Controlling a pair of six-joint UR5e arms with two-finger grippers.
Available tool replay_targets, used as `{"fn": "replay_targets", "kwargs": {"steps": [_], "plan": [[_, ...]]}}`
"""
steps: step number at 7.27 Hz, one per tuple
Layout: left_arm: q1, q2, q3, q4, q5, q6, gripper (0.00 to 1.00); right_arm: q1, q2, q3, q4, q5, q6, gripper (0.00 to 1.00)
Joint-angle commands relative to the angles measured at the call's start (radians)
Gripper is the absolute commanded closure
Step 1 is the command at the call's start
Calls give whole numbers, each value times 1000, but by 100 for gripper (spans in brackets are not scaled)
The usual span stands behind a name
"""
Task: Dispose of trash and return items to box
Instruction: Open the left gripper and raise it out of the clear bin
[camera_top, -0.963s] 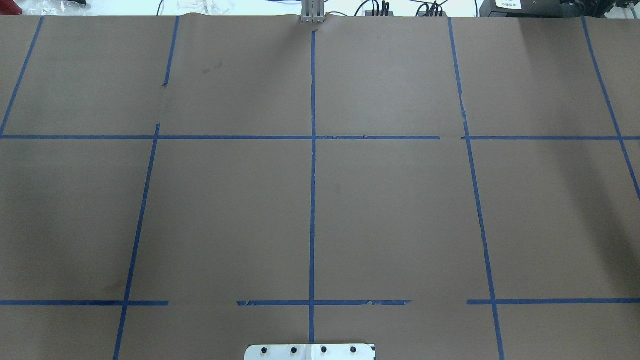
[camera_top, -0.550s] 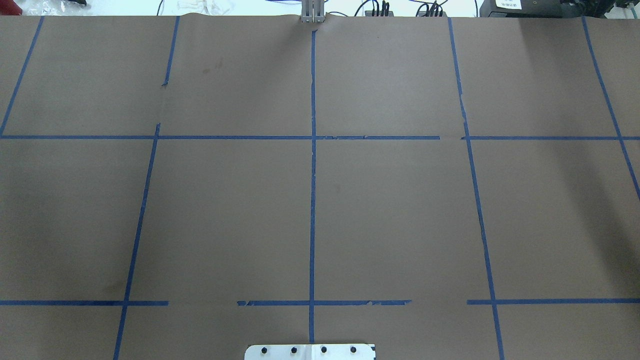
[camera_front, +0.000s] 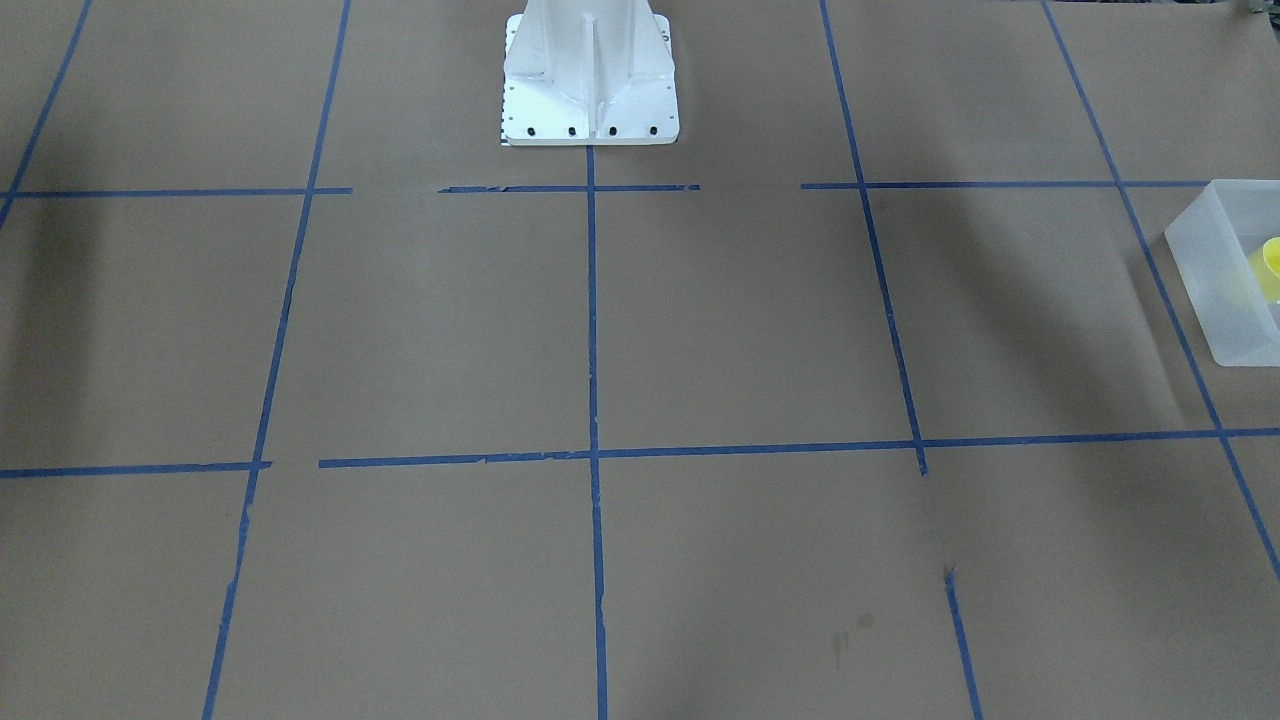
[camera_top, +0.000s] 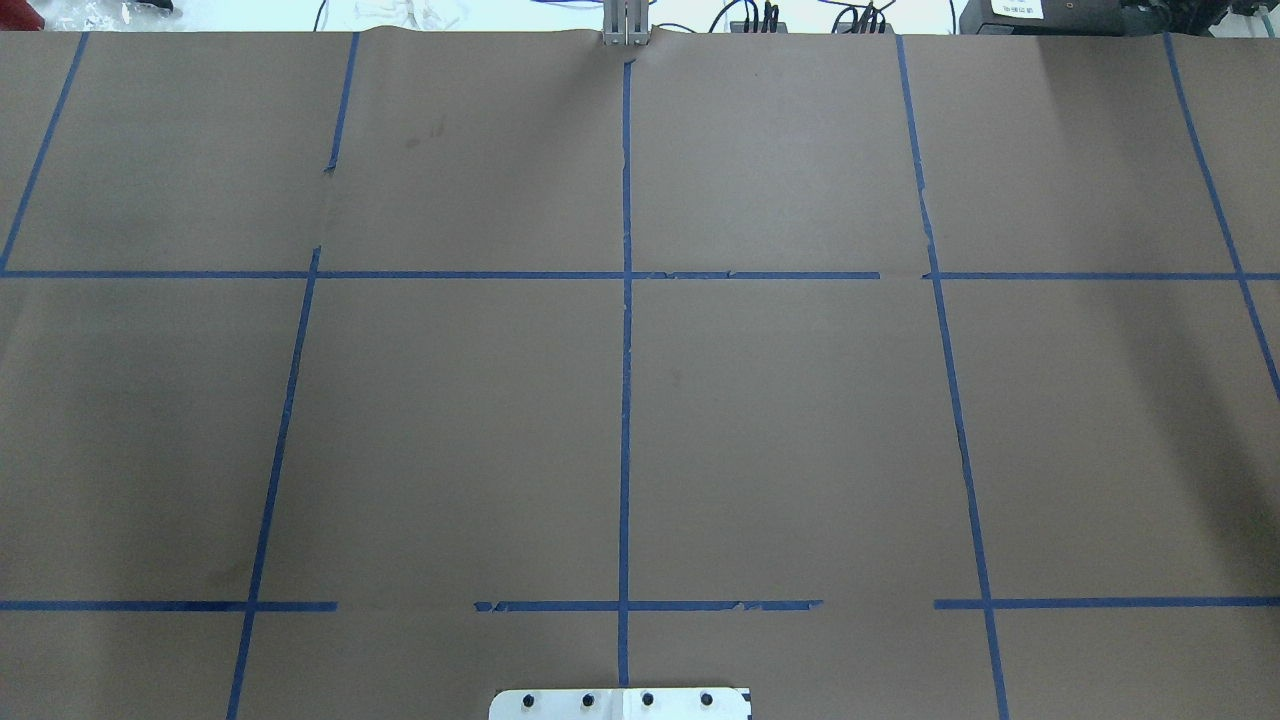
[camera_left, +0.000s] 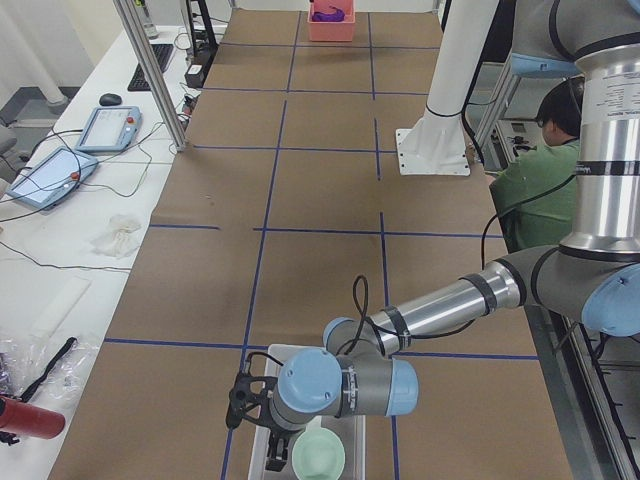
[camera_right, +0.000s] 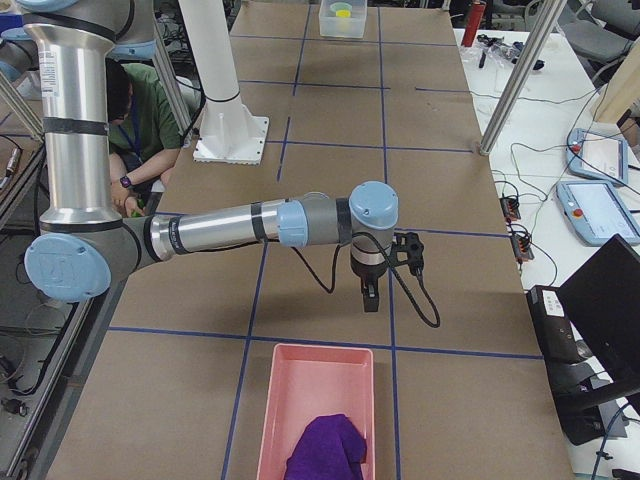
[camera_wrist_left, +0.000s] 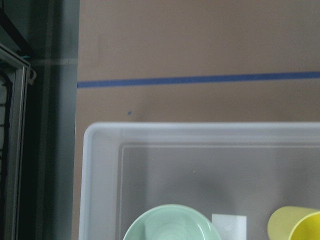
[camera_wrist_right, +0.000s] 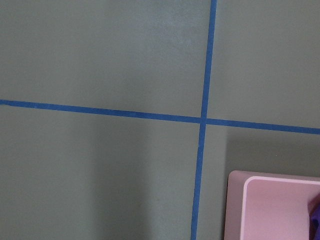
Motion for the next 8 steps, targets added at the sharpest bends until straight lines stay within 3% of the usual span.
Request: {"fn": "replay_targets", "kwargs": {"steps": [1,3,5,7,8], "plan": [[0,-17,-152,-5,48,-149,0,0,-11,0,-2,0,-2,0],[11,-19,-181,-12,43,-150,0,0,-27,-2,-2,0,-1,0],[93,3,-243,7,43,-151,0,0,-40,-9,24,0,-4,0],[152,3,-311,214,45,-151,0,0,-58,-96,189,0,10,0],[156,1,-333,335,45,-133,0,0,-58,-113,204,3,13,0]]}}
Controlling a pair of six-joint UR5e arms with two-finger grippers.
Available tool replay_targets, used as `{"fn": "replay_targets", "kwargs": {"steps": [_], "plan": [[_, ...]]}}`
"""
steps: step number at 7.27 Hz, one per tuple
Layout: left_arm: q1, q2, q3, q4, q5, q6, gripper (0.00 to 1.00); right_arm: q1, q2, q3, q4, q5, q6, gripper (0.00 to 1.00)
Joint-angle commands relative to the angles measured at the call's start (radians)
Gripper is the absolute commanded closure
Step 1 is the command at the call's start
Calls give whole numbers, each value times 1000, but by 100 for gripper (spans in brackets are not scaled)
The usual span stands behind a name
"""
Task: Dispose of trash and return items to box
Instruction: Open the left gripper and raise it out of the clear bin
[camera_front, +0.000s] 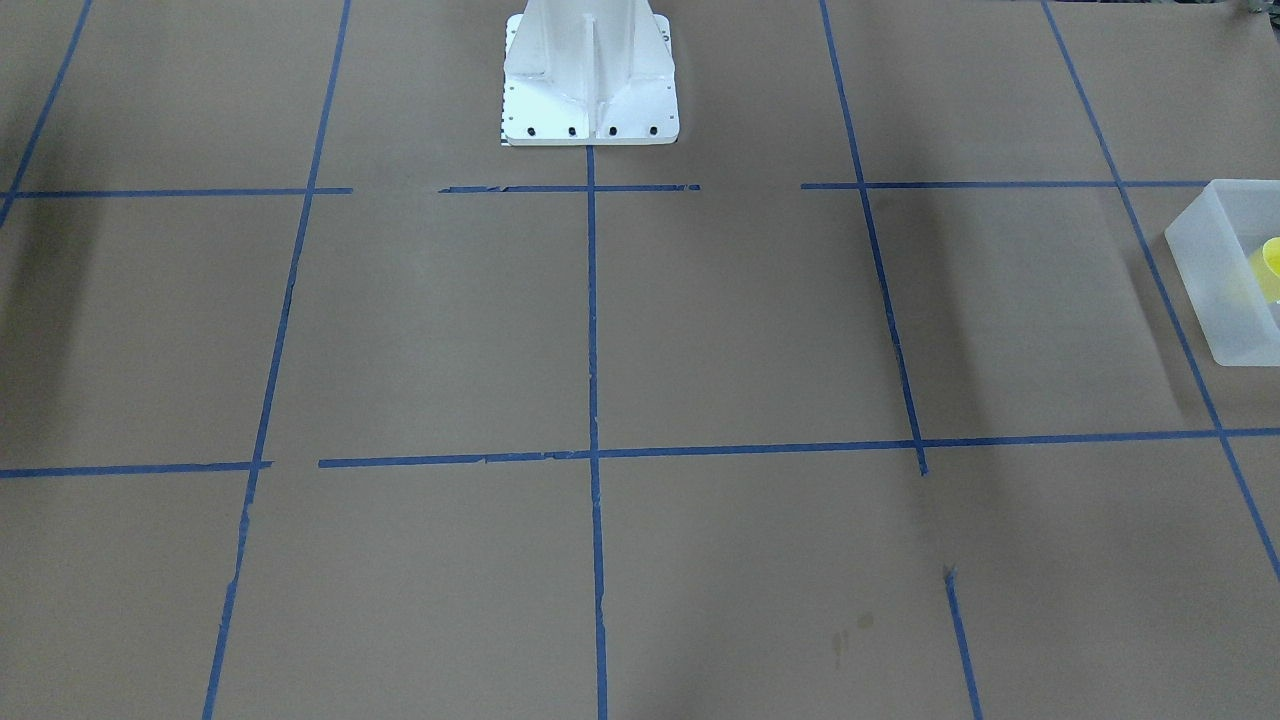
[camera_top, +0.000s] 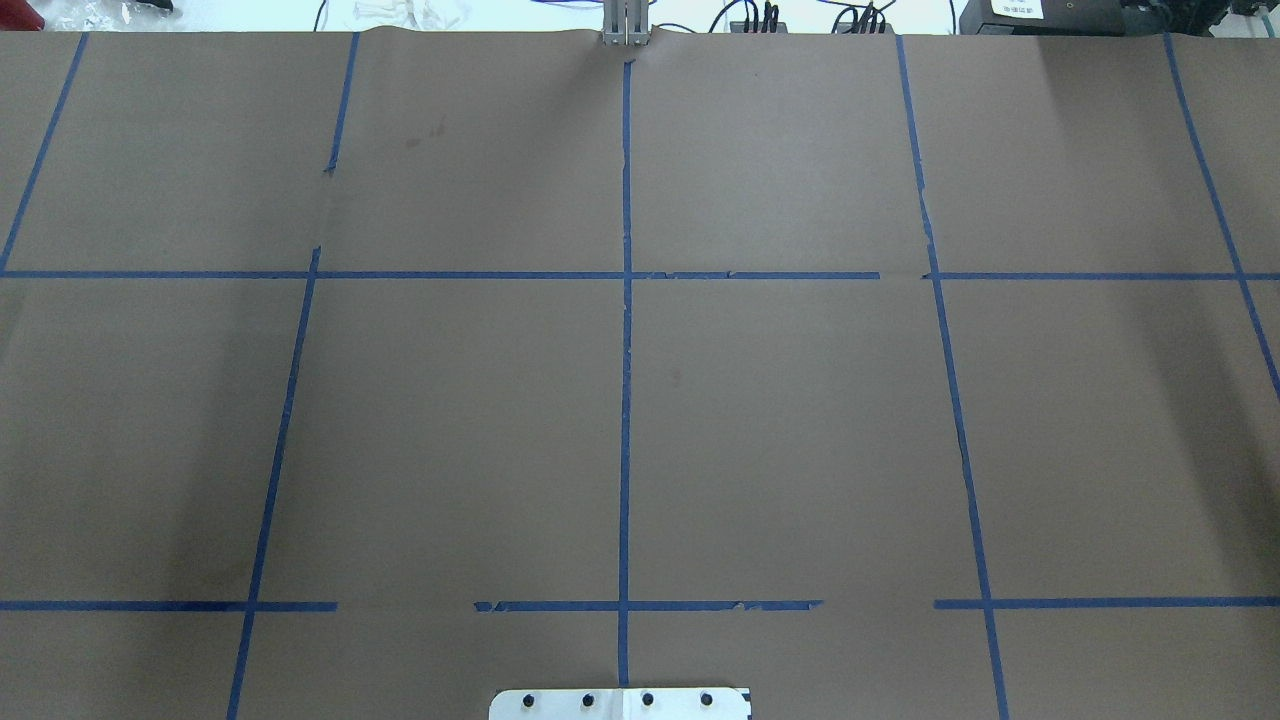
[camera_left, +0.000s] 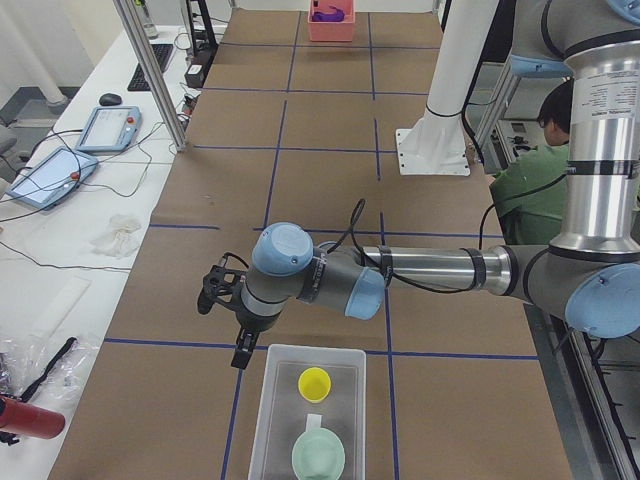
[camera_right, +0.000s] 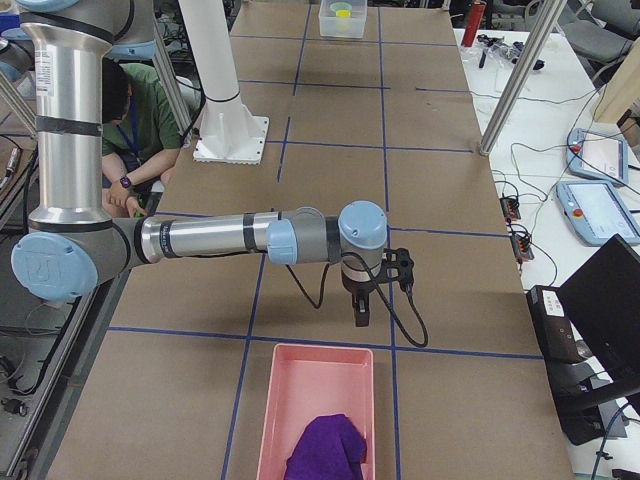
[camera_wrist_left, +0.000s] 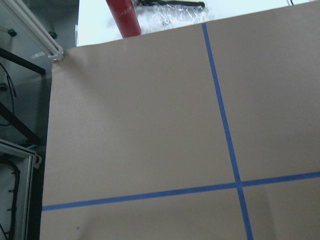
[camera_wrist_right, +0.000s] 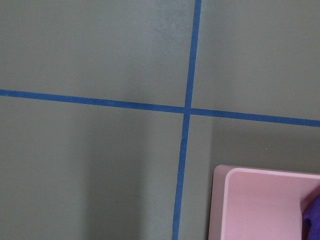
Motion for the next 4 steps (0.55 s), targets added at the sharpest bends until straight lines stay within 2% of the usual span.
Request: {"fn": "replay_targets", "kwargs": {"steps": [1,2,3,4], "plan": [[23,1,-39,187,0,22,0,0,-14,-34,44,39,4,0],[73,1,-40,204,-1,24,0,2,-23,-31,44,109,5,0],[127,2,-39,202,-3,24,0,3,-35,-31,44,116,5,0],[130,2,-39,201,-3,24,0,3,-38,-31,44,113,4,0]]}}
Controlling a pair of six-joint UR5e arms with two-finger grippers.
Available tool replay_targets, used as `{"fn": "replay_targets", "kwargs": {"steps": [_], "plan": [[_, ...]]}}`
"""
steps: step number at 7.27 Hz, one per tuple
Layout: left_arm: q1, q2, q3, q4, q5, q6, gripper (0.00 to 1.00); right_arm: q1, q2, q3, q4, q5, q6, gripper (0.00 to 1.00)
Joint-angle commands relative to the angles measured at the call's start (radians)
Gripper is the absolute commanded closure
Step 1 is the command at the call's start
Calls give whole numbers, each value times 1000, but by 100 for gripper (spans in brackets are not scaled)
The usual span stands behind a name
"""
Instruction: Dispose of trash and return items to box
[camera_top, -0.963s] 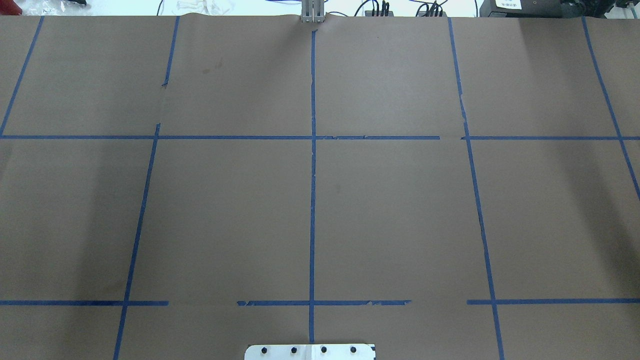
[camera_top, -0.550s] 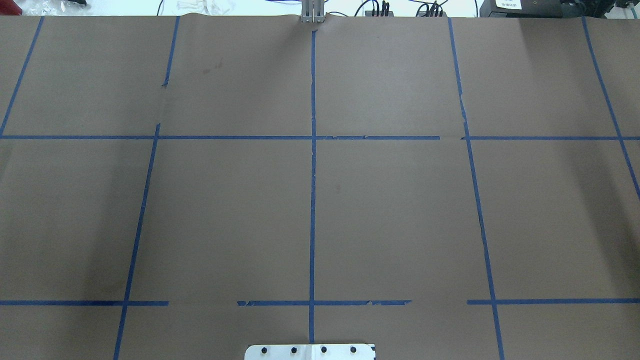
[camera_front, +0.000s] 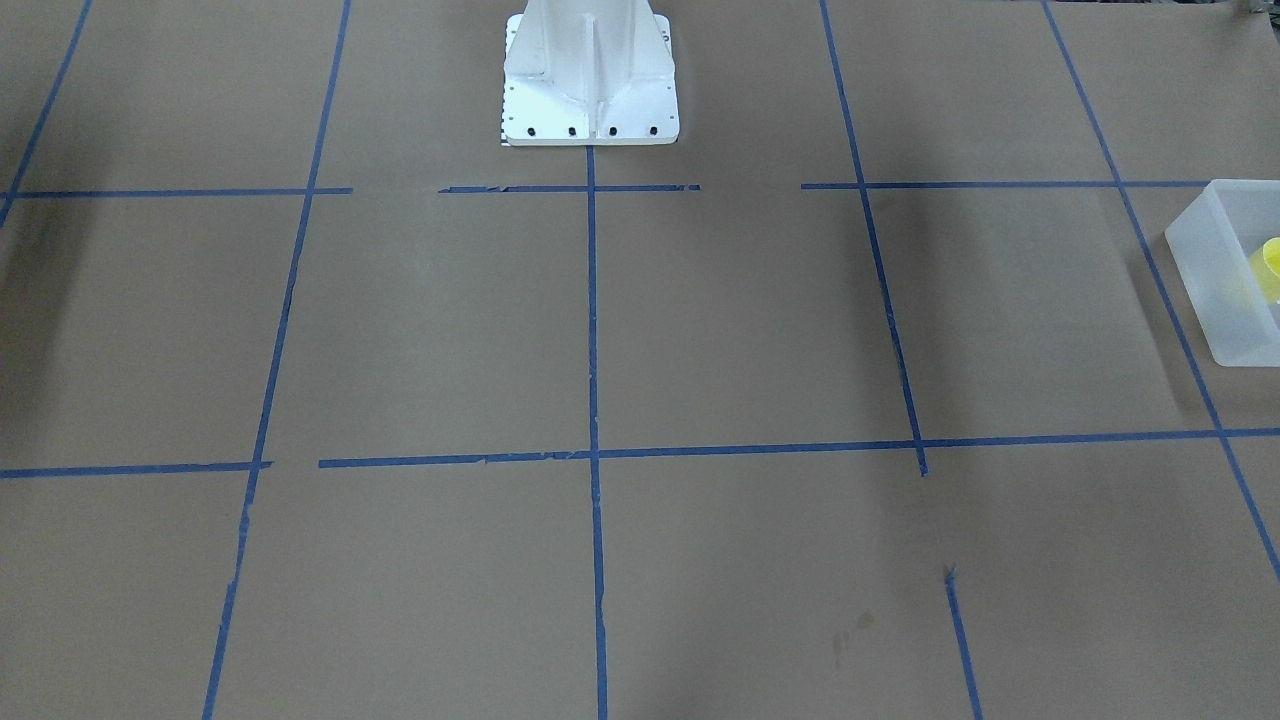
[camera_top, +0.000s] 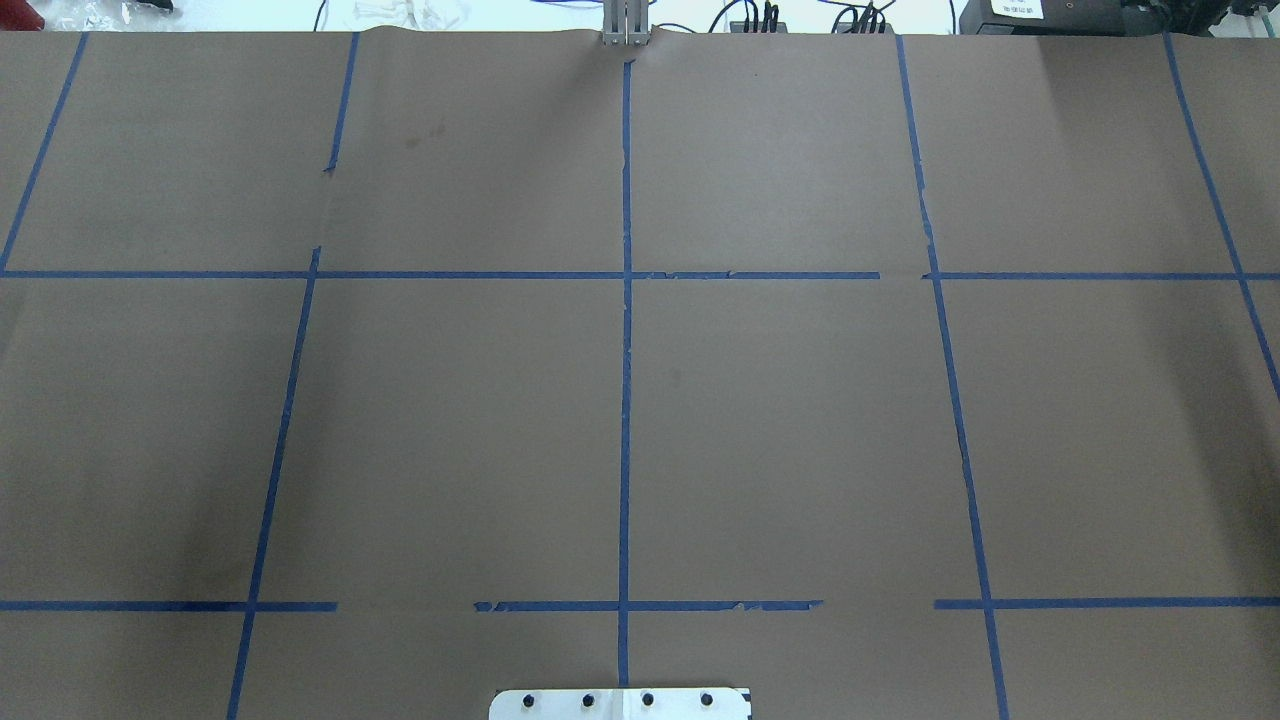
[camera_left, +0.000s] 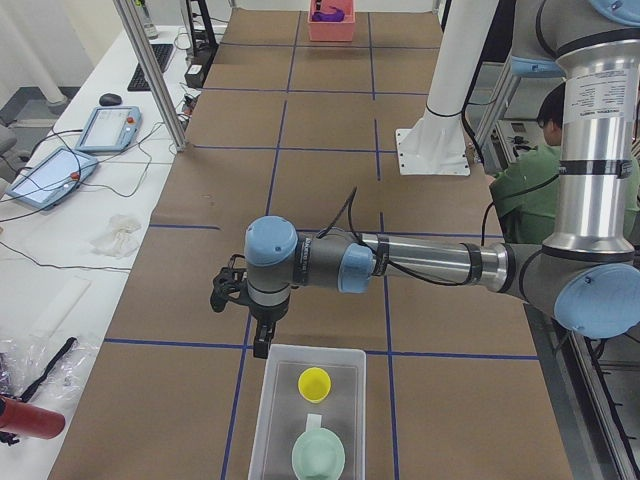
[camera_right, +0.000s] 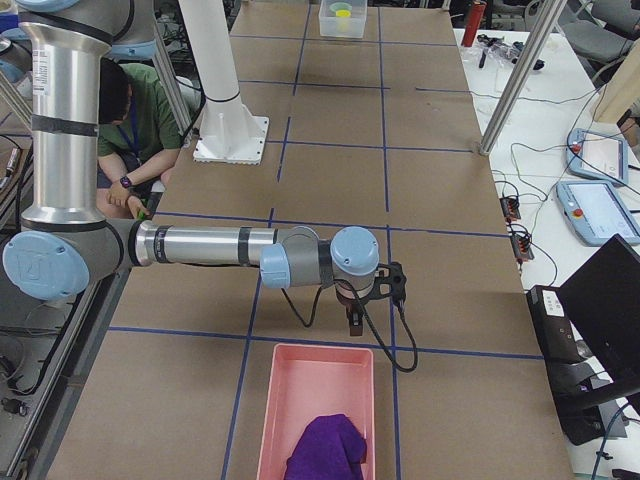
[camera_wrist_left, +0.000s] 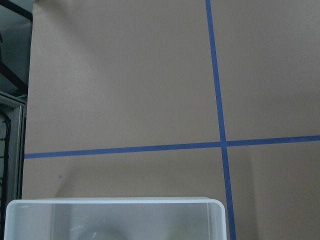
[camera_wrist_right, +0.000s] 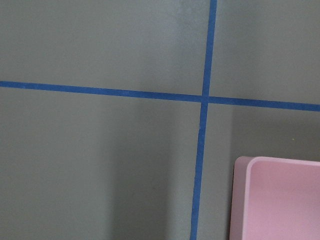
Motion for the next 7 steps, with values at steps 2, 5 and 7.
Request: {"fn": "replay_targets", "kwargs": {"steps": [2,5,7], "plan": [[27,-2,-1,9,-4,-1,0,1,-19,-6,1,4,-4,0],[26,-12,13,12,-47,-1,0,1,-30,-19,2,4,-4,0],[24,-10,13,10,-47,1,0,1,-25,-22,4,2,-6,0]]}}
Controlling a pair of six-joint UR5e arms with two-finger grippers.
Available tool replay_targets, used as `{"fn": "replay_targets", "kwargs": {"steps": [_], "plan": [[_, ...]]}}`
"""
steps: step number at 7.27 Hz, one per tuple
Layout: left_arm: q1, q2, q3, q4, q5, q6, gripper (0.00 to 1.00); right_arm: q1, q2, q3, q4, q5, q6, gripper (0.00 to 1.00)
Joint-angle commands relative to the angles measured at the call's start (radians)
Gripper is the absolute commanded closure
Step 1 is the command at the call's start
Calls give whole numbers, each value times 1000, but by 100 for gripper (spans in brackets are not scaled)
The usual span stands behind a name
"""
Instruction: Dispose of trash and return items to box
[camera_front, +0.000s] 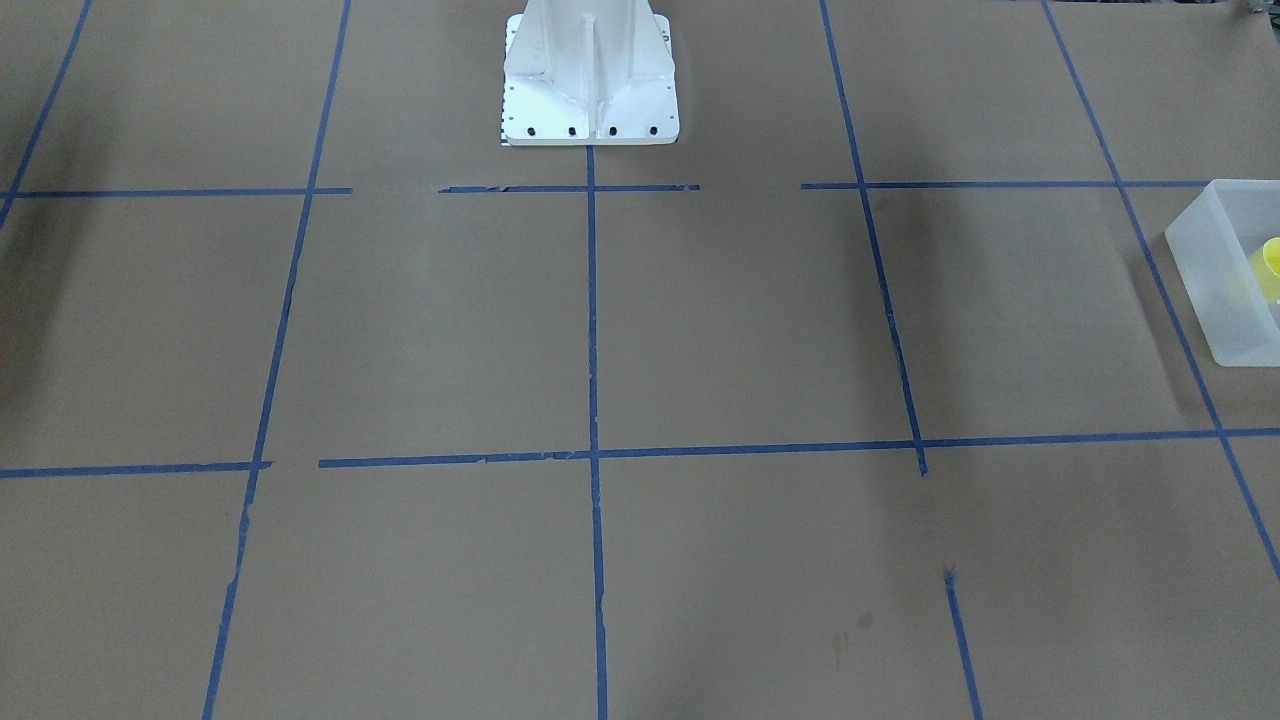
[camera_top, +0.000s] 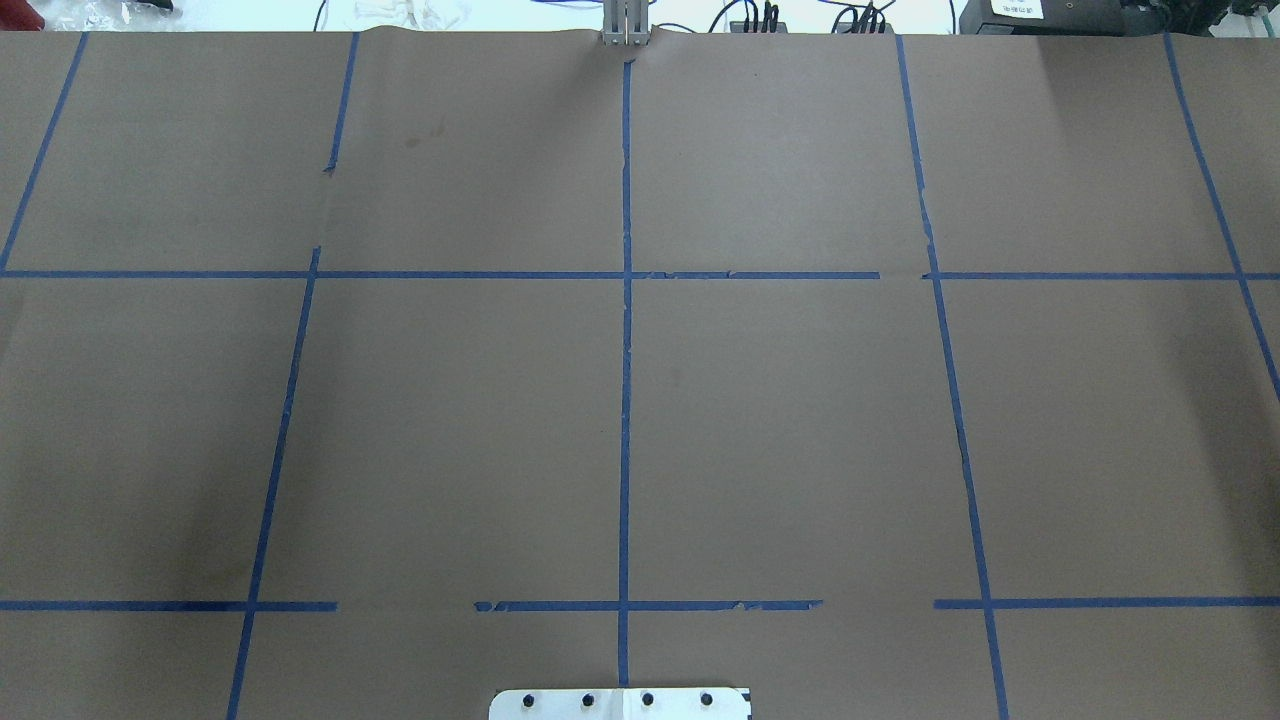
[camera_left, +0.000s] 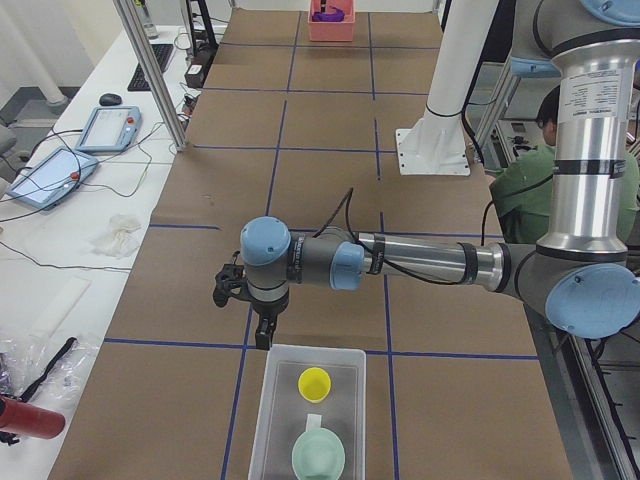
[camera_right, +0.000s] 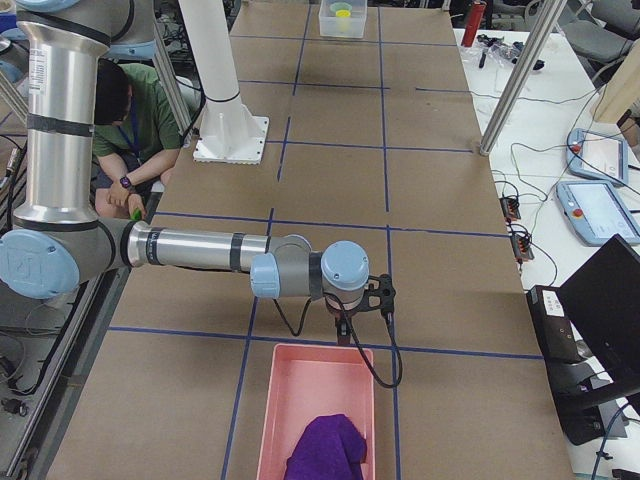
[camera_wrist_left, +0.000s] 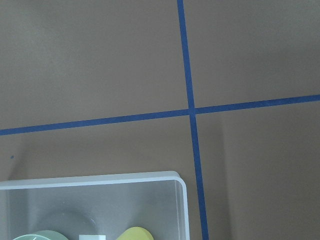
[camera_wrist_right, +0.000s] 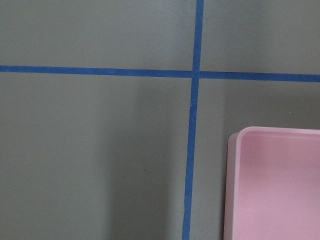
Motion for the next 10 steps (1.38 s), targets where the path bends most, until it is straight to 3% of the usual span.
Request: {"fn": "replay_targets", "kwargs": {"steps": [1,4,10], "plan": [[0,0,0,-1,-2,0,0,0,16,-16,1,1,1,0],[-1,-2,4,4,-3,-8,0,0,53,-59,1,1,3,0],[-1,3,19,2,-29,-59,0,0,57,-59,3,1,26,0]]}}
